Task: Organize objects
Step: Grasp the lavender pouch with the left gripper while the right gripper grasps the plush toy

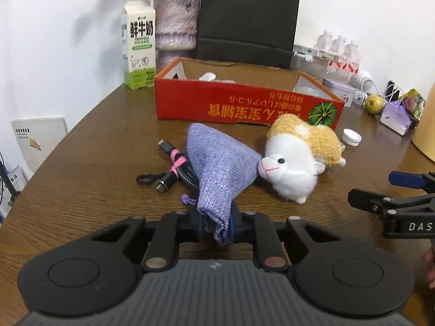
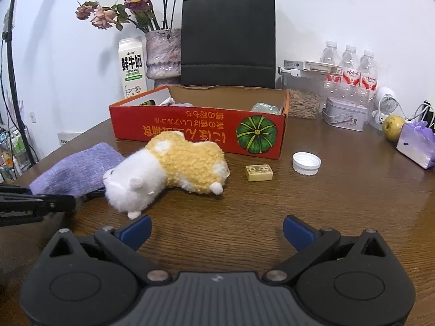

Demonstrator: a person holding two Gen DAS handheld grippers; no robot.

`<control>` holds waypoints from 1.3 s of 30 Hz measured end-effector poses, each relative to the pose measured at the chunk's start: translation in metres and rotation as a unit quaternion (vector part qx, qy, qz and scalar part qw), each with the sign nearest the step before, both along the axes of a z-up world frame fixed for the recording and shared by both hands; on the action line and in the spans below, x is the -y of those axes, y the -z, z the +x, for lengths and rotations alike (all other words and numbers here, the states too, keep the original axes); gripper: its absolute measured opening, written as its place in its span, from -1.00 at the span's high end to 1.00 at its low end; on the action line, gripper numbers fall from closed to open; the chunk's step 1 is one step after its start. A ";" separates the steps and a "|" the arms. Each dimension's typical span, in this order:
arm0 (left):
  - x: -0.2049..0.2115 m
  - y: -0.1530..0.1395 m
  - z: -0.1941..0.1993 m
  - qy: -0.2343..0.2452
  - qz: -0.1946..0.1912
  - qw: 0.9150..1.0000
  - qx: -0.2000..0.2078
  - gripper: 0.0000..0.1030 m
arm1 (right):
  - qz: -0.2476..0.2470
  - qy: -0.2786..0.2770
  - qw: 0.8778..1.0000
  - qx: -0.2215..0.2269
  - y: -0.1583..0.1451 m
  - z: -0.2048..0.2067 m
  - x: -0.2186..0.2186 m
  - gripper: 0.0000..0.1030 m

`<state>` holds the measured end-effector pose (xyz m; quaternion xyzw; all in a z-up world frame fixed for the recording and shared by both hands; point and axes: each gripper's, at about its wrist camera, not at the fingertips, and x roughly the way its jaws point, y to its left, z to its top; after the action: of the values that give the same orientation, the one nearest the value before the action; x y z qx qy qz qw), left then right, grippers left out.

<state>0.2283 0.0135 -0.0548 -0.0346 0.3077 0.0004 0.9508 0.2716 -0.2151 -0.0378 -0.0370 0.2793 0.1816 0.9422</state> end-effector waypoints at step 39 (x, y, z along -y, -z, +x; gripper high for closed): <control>-0.072 -0.011 -0.012 -0.063 -0.059 0.996 0.025 0.70 | 0.012 0.006 1.000 -0.029 -0.006 0.044 -0.097 -0.09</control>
<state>0.2166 0.0857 -0.0435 -0.1096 0.2806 0.0411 0.9527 0.3155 -0.1177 -0.0317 -0.0192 0.3041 0.1801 0.9352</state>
